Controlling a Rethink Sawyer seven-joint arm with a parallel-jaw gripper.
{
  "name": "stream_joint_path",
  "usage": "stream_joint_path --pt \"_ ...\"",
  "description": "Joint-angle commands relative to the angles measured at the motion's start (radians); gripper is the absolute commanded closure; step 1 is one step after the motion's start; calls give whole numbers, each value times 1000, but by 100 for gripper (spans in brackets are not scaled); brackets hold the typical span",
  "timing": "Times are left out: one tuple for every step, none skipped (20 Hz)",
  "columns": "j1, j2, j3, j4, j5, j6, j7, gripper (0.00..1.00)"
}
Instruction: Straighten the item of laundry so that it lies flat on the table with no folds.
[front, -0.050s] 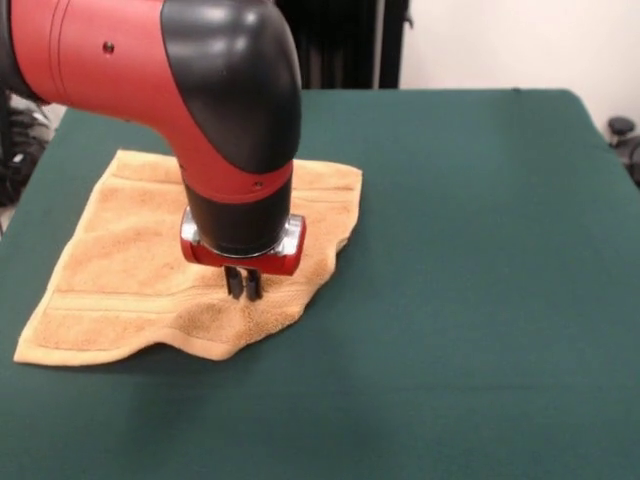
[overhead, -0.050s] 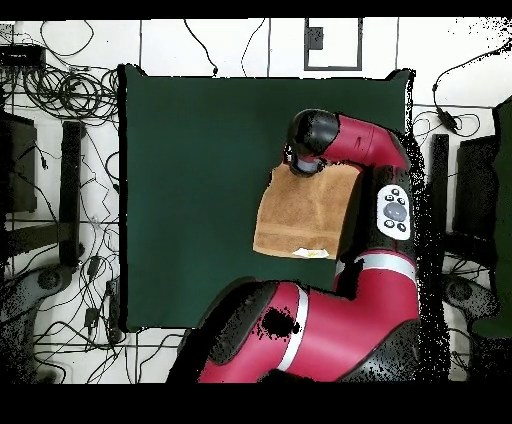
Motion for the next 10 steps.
stream_joint_path --pt "7 47 50 -30 -62 112 -93 100" --pt "5 31 50 -1 -61 104 -86 100" --pt "4 19 49 15 -63 98 -87 100" --pt "8 2 44 39 -65 100 -84 100" --pt "10 -7 40 46 -69 106 -88 100" --pt "18 -19 27 50 -77 150 -97 100" --pt "21 -28 19 55 -79 177 -94 100" --pt "25 -38 8 60 -83 241 -99 100" --pt "26 -44 4 64 -83 274 -92 100" --pt "24 -45 2 59 -84 321 -93 100"
